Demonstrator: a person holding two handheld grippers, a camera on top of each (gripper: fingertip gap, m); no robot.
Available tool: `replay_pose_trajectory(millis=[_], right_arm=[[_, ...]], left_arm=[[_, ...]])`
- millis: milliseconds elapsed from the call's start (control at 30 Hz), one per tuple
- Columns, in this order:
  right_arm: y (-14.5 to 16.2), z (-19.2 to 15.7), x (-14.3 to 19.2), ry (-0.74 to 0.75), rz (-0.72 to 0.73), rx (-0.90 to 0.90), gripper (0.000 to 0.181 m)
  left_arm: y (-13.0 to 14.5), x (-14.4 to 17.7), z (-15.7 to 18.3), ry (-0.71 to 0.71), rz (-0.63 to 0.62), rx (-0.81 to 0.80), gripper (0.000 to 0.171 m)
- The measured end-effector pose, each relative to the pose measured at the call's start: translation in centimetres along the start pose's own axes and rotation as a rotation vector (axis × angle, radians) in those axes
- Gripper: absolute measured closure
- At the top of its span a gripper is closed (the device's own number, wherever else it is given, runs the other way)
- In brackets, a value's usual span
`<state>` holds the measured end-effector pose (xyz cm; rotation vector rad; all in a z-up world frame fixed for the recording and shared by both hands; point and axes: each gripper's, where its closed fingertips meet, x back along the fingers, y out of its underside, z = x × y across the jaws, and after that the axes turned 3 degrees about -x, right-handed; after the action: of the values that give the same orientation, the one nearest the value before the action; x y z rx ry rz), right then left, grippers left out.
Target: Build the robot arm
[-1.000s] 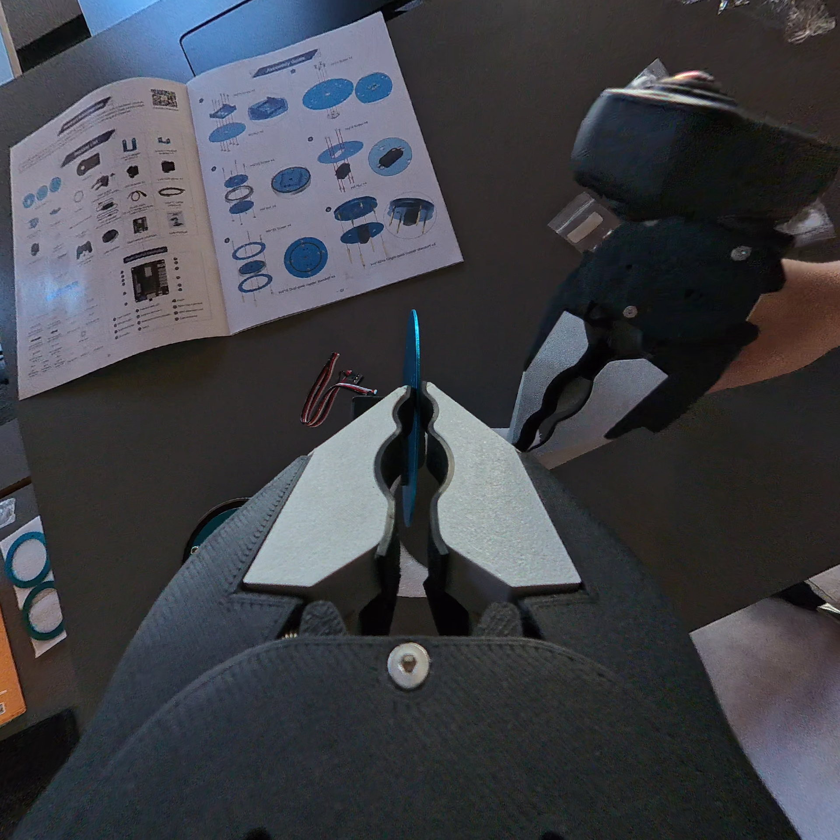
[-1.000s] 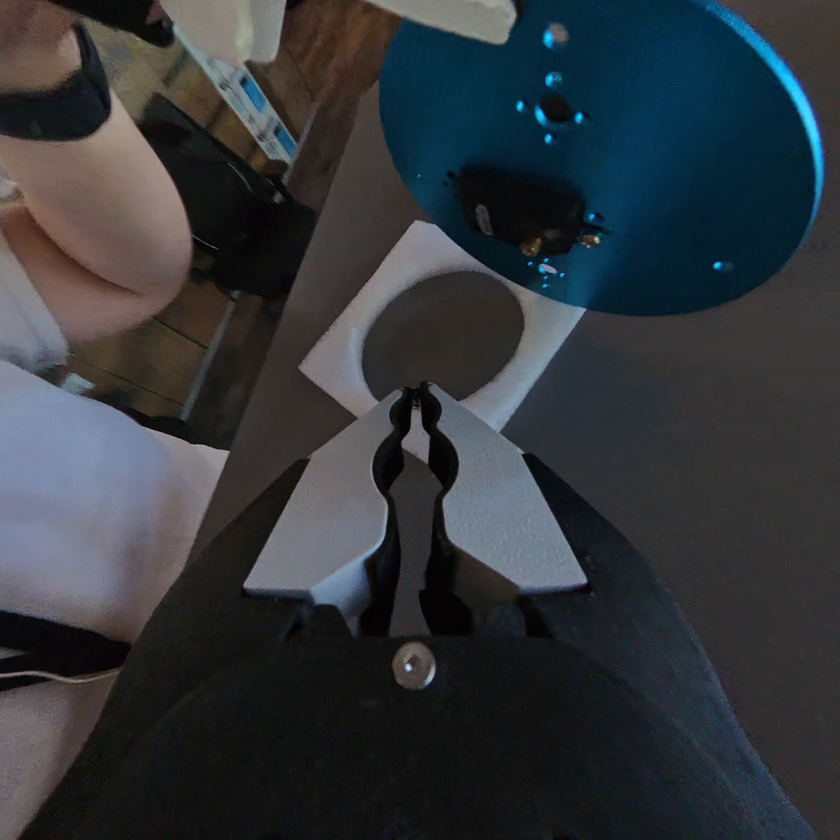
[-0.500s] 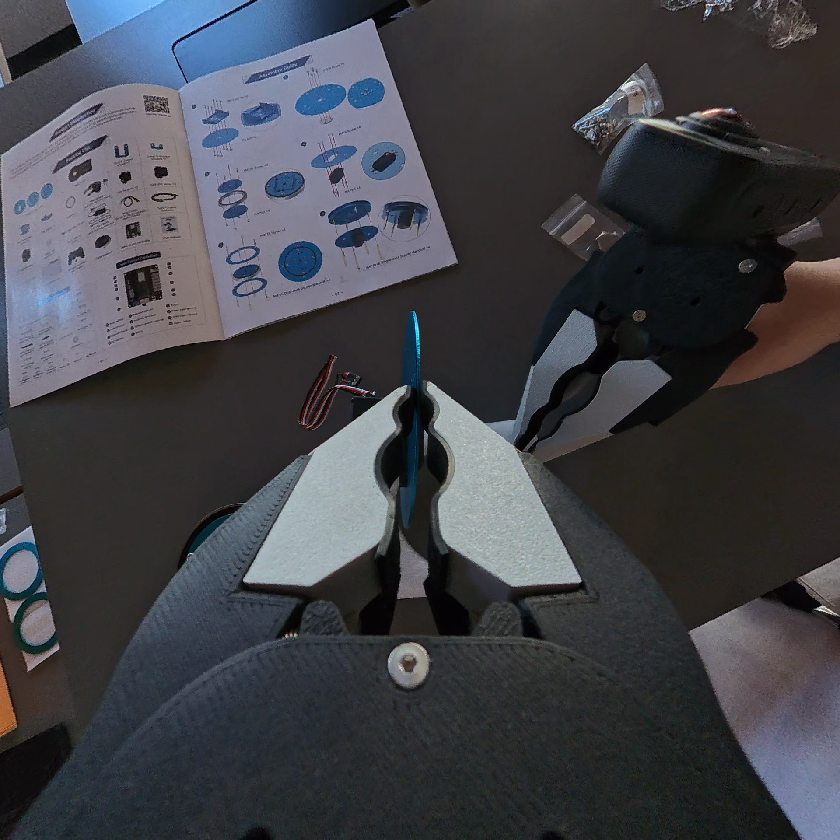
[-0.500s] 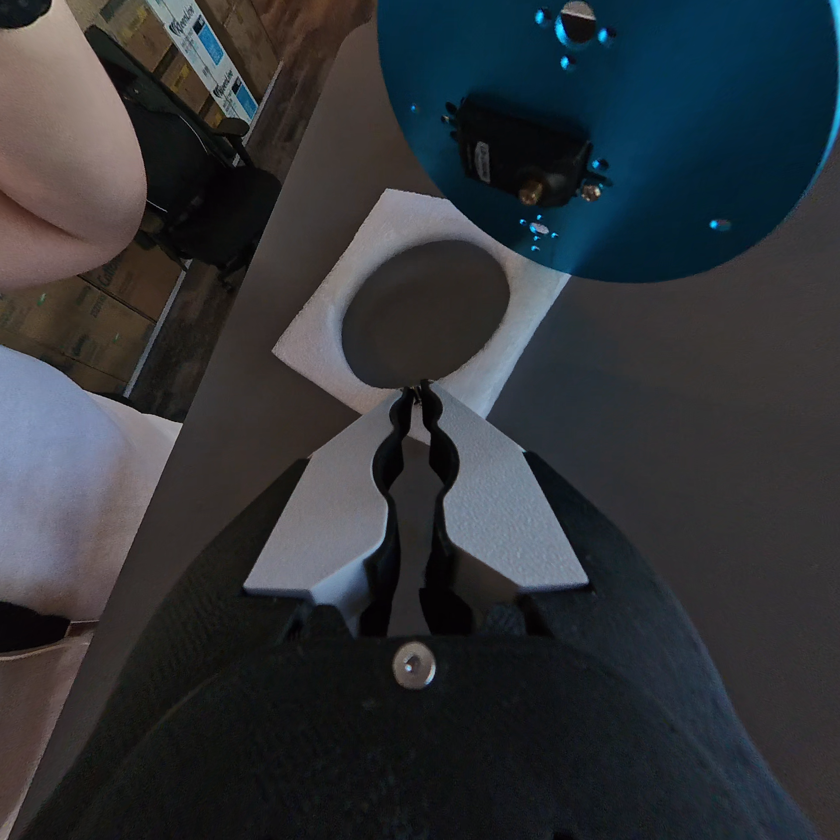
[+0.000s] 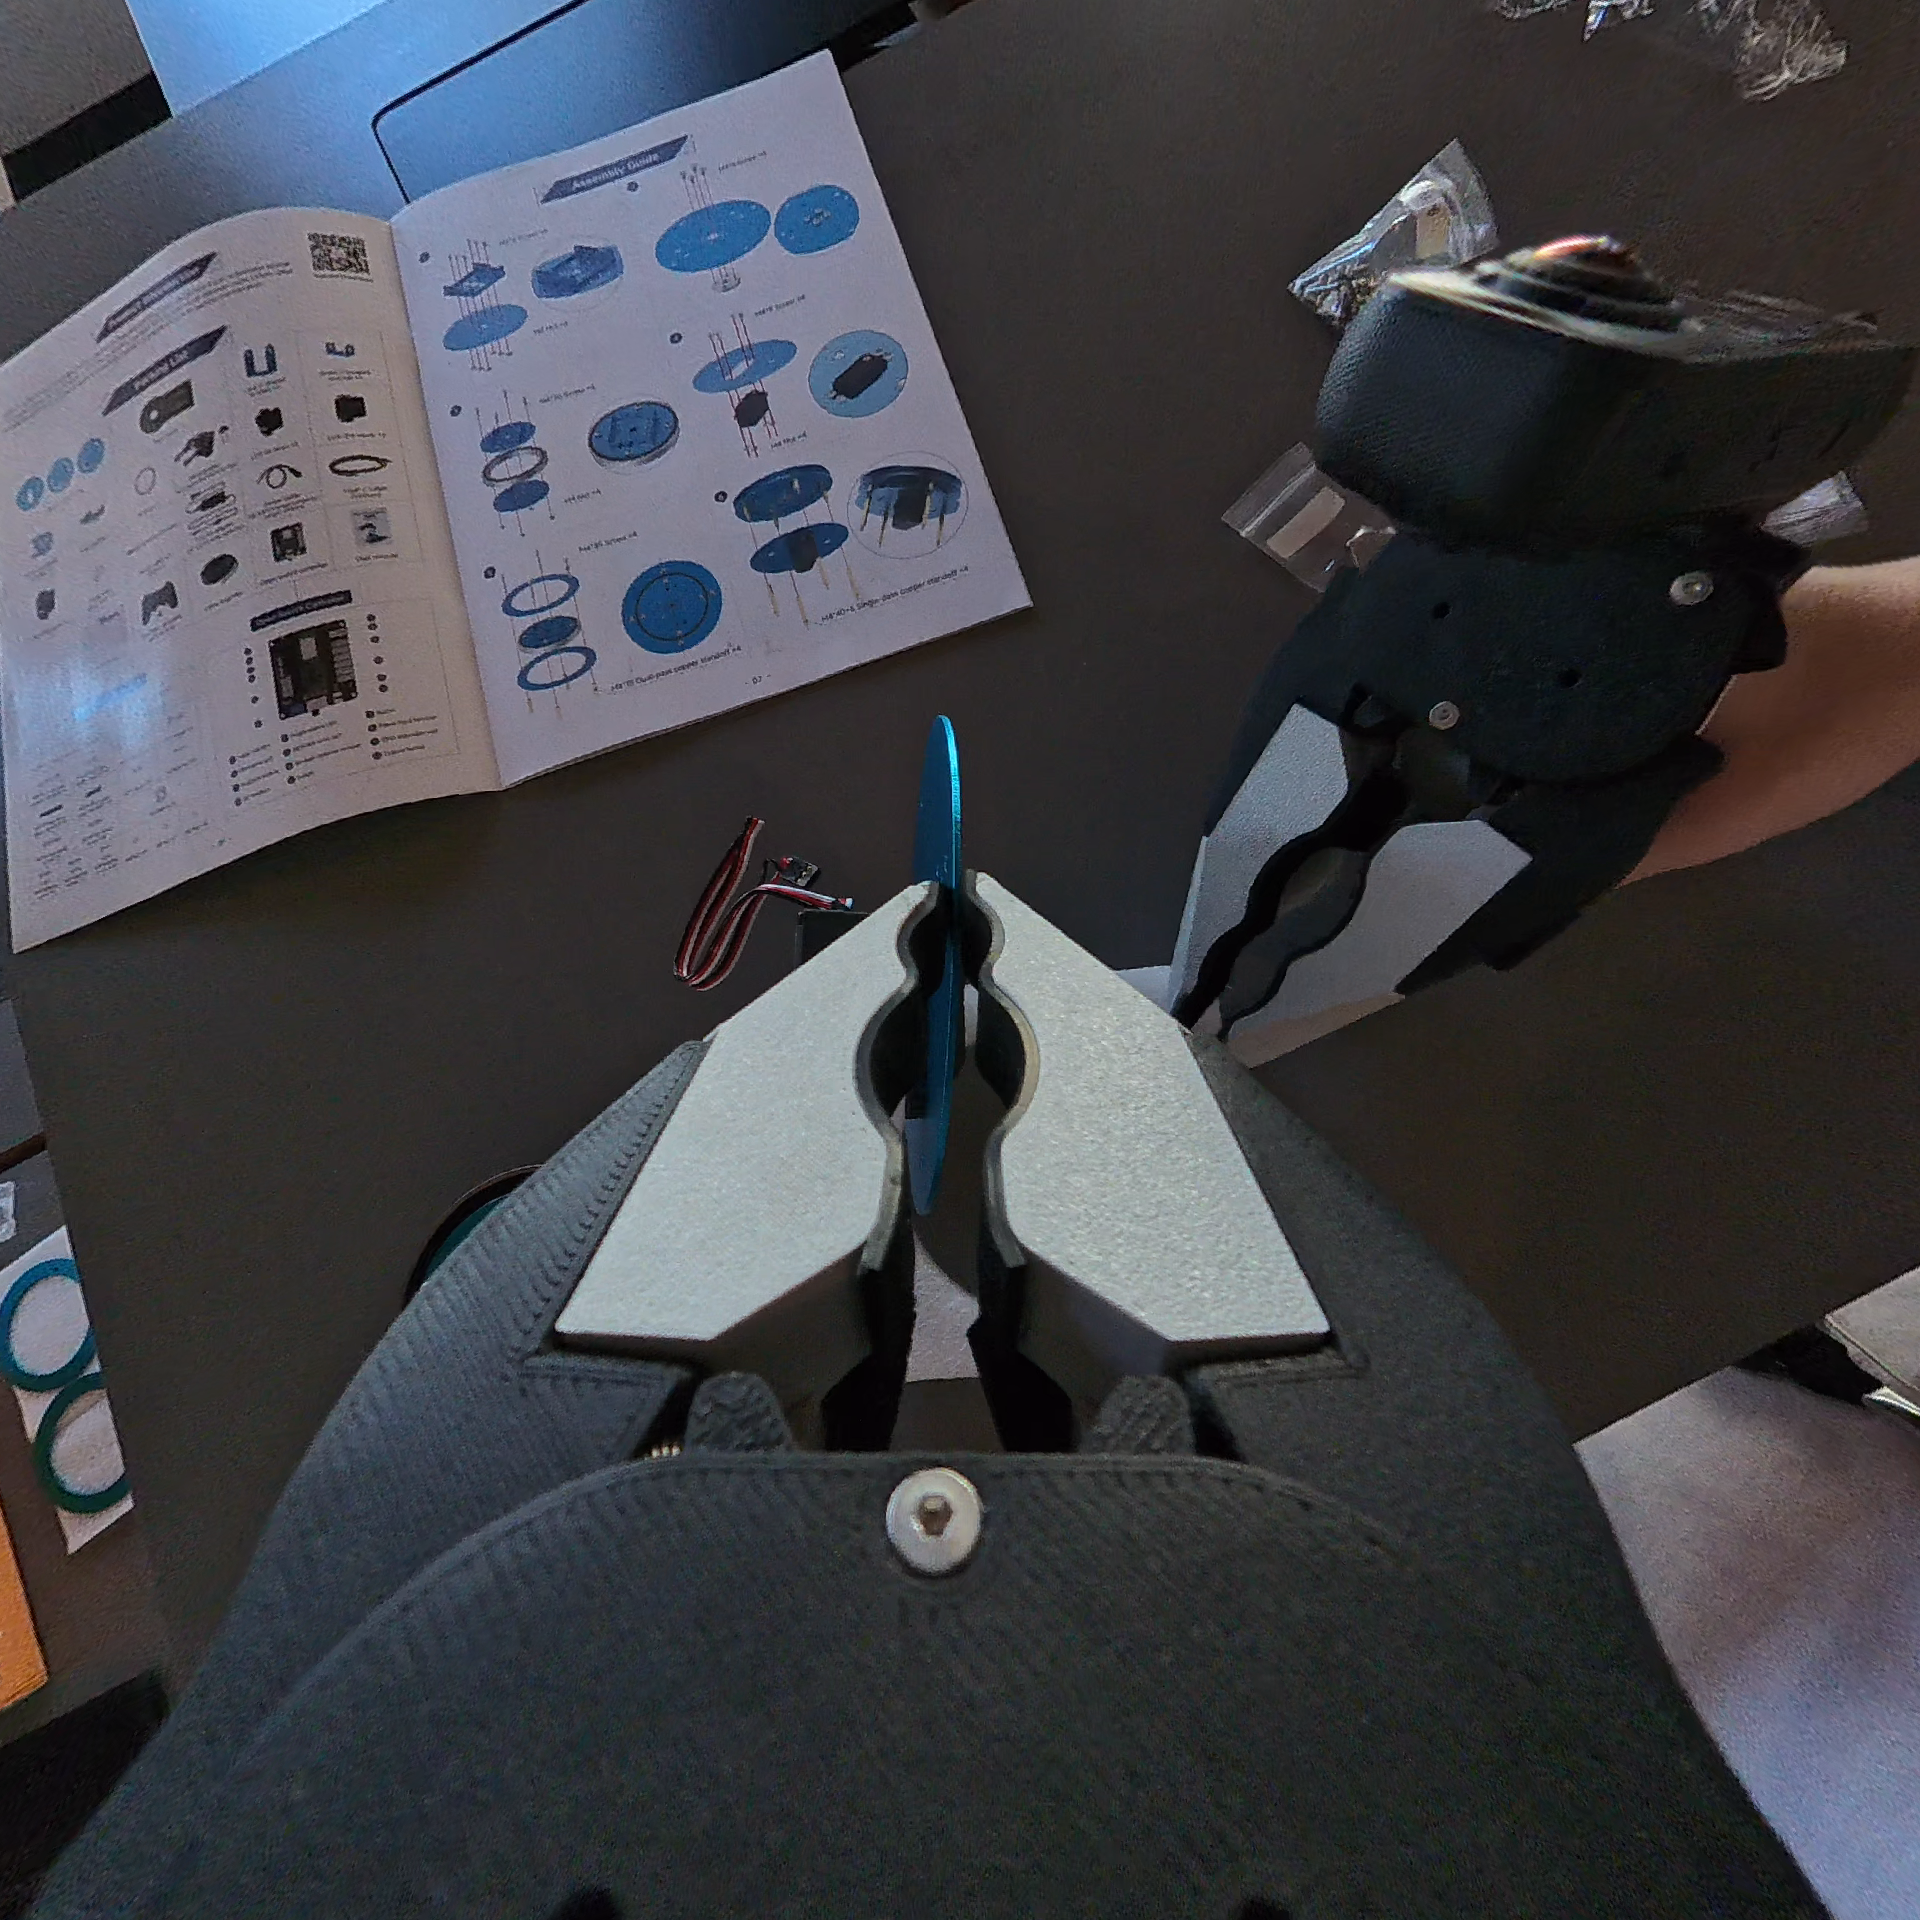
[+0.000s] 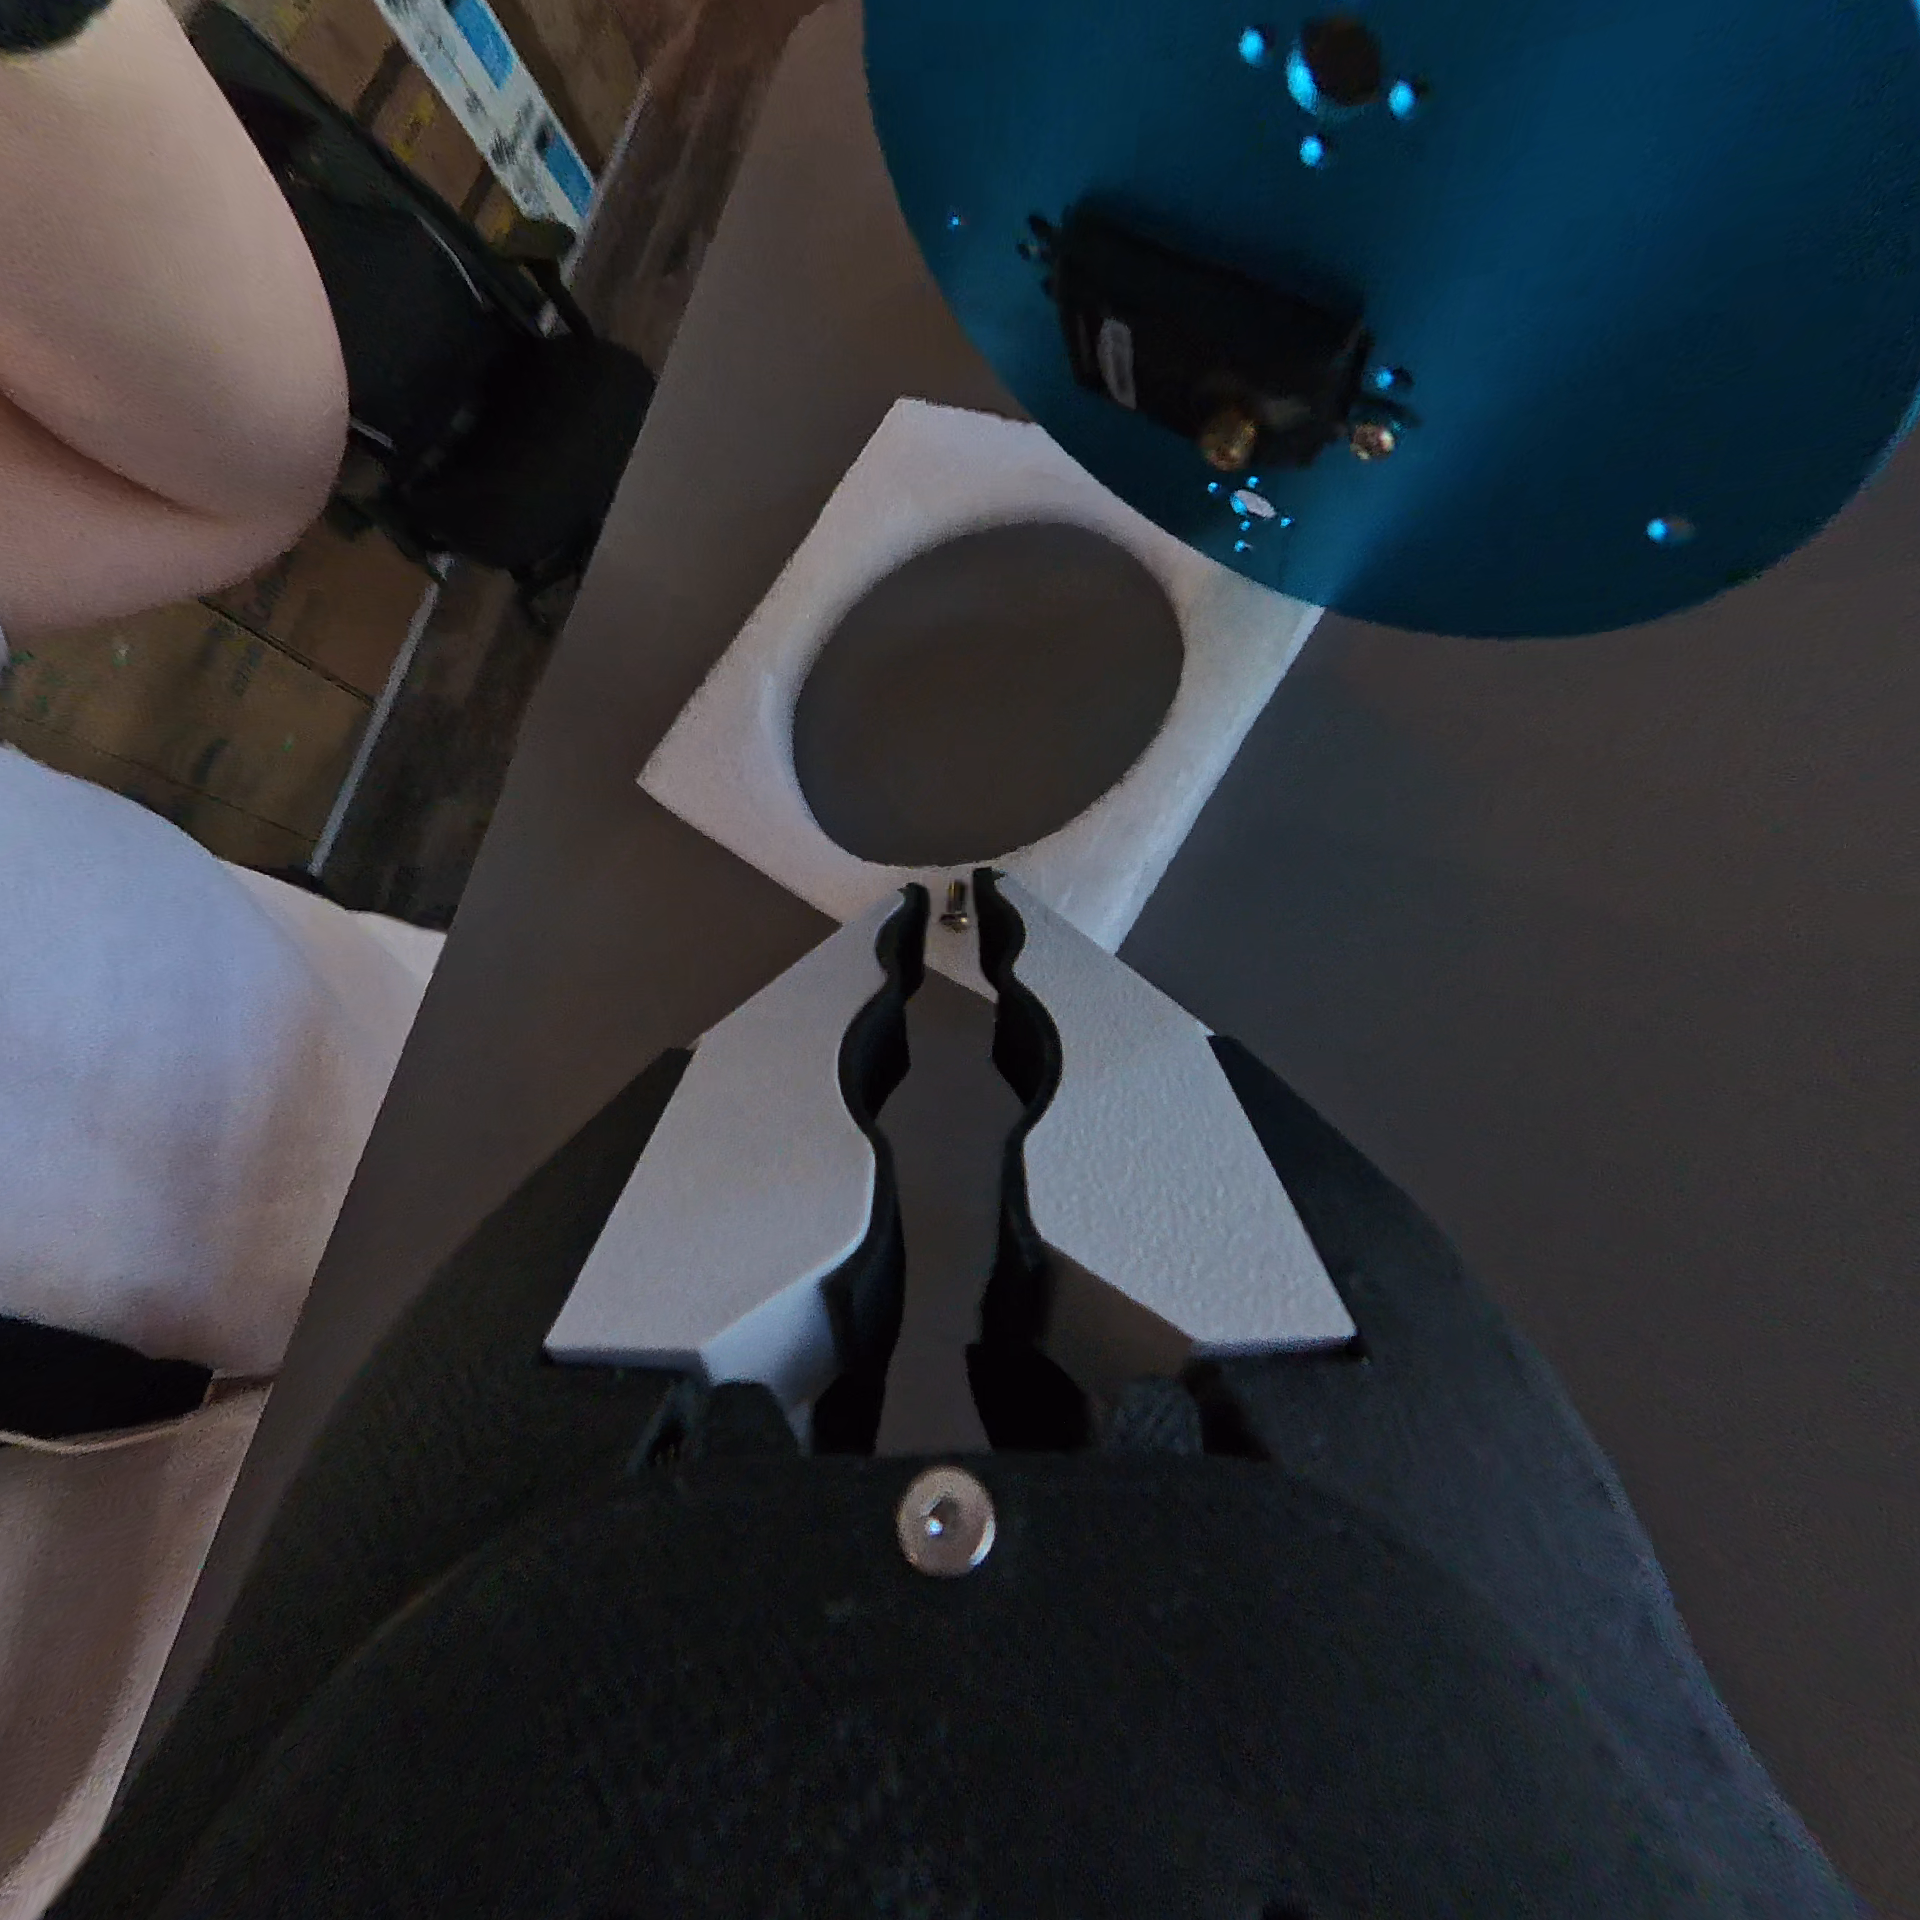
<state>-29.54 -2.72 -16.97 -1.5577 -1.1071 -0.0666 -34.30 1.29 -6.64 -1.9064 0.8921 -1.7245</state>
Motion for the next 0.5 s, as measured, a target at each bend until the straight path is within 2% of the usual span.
replay_pose_trajectory(millis=[100, 300, 500], right_arm=[[-0.1, -0.3, 0.4, 0.028, -0.104, 0.076, 0.158], [-1.5, -0.1, 1.4, 0.228, -0.277, 0.417, 0.166], [-1.3, -0.1, 0.3, 0.211, -0.369, 0.449, 0.174]], left_arm=[[0.0, 0.0, 0.2, 0.002, -0.004, -0.005, 0.17], [0.1, 0.1, 0.1, 0.003, 0.006, 0.01, 0.17], [0.3, 0.5, -0.6, 0.02, 0.033, 0.06, 0.17]])
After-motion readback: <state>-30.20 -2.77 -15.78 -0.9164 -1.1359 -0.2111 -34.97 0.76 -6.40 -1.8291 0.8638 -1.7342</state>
